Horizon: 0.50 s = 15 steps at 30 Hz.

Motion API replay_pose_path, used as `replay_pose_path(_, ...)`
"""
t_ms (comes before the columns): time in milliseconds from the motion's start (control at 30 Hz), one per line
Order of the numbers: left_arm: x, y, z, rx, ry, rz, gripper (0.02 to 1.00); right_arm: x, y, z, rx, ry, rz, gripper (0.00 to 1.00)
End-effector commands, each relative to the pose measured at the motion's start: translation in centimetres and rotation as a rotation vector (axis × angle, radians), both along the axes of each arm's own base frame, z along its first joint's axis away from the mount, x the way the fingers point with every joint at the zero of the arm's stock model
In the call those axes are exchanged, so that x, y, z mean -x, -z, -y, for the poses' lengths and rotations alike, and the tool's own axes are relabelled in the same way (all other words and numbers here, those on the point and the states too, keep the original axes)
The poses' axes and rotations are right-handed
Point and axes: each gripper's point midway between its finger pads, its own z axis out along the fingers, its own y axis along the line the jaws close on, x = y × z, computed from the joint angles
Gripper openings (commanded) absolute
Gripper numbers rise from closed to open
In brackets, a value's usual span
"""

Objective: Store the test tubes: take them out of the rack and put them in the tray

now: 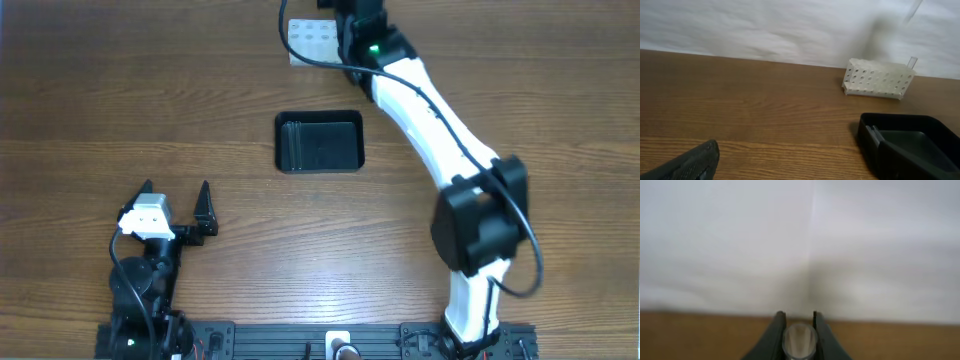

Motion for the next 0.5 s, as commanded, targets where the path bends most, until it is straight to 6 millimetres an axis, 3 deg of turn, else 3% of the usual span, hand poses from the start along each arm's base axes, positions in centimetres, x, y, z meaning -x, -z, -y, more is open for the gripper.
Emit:
replay_pose_path(33, 0.0, 0.2, 0.0, -0.010, 0.007, -0.002, 1.000, 4.0, -4.2, -0.2, -0.028, -0.011, -0.040, 0.082)
replay_pose_path(133, 0.0, 0.2, 0.0, -0.010, 0.007, -0.002, 1.000, 6.1, -1.4, -1.0, -0.070, -0.035, -0.194, 0.053)
replay_pose_path(333, 0.0, 0.2, 0.0, -0.010, 0.007, -0.002, 0.996, 10.2, 7.9, -4.1, -0.113, -0.203, -0.590, 0.045)
replay_pose_path(500, 0.0, 0.2, 0.0, -0.010, 0.007, -0.002, 0.998, 12.7, 14.7, -4.3, -0.077, -0.230, -0.836, 0.053)
